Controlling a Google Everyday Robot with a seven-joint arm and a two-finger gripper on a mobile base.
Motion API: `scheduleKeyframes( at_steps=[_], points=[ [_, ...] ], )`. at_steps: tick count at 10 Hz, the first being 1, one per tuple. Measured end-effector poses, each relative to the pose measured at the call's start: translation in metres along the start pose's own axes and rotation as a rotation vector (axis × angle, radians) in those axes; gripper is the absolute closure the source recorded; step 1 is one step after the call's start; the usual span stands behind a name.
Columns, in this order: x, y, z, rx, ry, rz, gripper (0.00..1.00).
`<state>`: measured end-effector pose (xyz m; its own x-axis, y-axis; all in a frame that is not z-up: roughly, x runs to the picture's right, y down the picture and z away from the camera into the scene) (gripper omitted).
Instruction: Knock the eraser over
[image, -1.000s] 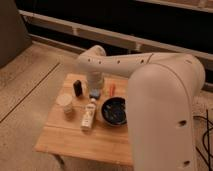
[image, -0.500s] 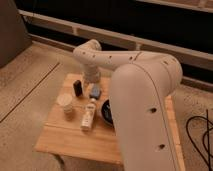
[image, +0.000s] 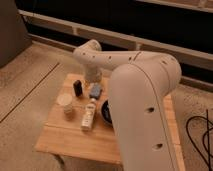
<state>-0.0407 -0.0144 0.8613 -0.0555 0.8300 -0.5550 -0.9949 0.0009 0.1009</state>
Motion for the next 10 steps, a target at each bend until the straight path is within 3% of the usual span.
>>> scheduleKeyframes(
  at_steps=[1,4,10],
  points=[
    [-0.016,-0.007,0.012,0.008,-0.030,0.002,0.35],
    [-0.034,0.002,0.032,0.012,-0.038,-0.020,0.35],
    [-0.068,0.045,0.040,0.007,-0.040,-0.141,0.35]
  ],
)
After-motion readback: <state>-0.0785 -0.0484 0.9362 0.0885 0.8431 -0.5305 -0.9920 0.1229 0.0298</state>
